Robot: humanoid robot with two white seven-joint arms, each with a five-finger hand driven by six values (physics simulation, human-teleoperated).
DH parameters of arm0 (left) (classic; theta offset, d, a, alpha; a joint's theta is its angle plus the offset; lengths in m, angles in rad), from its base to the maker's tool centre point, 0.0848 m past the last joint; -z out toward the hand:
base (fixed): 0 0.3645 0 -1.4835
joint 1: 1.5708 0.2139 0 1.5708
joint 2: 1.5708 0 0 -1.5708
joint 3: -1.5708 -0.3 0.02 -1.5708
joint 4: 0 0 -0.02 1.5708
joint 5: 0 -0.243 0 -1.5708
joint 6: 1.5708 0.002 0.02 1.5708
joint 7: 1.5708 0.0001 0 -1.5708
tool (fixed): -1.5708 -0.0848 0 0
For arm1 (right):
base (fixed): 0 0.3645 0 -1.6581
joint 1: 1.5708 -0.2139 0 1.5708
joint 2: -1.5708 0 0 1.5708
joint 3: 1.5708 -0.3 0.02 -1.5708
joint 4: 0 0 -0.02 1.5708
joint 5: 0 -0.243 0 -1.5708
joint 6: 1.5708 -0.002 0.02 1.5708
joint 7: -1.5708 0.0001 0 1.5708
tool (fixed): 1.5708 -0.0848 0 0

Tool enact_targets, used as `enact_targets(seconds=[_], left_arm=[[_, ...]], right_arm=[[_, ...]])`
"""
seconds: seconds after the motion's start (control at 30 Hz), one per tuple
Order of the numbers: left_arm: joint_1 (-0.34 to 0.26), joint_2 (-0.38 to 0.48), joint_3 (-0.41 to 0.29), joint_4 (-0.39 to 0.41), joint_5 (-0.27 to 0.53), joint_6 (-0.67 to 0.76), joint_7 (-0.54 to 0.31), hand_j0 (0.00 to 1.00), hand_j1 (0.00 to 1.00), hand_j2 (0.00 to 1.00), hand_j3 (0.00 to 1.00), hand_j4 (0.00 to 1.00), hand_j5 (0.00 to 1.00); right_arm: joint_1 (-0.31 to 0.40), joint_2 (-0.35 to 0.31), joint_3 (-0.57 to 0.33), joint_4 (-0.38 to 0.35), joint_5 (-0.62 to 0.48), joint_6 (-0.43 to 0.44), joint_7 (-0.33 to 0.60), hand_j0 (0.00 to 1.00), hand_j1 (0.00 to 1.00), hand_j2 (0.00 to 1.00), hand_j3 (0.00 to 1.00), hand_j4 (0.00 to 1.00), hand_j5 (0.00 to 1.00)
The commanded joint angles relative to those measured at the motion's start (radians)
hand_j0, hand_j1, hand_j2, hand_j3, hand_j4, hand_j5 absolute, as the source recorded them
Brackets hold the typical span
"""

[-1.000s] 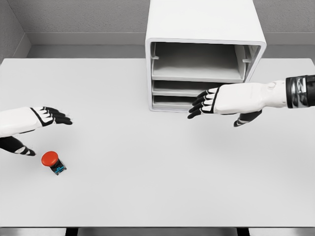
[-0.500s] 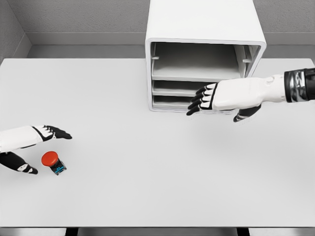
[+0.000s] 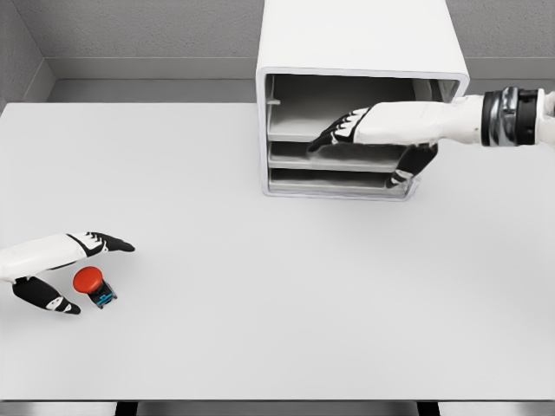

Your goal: Slide open multi-storey tabletop storage cabinets and put open load switch and slide close multi-storey tabletop storage cabinets

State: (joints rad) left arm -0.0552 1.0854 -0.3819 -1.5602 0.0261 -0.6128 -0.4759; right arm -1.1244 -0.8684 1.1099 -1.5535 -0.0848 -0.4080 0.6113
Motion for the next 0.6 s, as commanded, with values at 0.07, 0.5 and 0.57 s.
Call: enact_targets(seconds=[0.07,0.5,0.57], left_arm=[[-0.003,-0.027,0.0,0.014,-0.015,0.002,0.0,1.0,1.0,1.0,1.0,1.0,1.0],[-0.012,-0.027,-0.002,0.034,-0.014,0.002,-0.001,1.0,1.0,1.0,1.0,1.0,1.0],[-0.012,-0.025,0.0,0.034,-0.014,0.002,-0.001,1.0,1.0,1.0,1.0,1.0,1.0]], right_arm=[[0.0,0.022,-0.001,0.033,-0.056,0.051,0.0,1.0,1.0,1.0,1.0,1.0,1.0],[-0.002,0.068,0.056,0.165,-0.095,0.049,0.0,1.0,1.0,1.0,1.0,1.0,1.0],[-0.012,0.069,0.056,0.191,-0.096,0.049,0.0,1.0,1.0,1.0,1.0,1.0,1.0]])
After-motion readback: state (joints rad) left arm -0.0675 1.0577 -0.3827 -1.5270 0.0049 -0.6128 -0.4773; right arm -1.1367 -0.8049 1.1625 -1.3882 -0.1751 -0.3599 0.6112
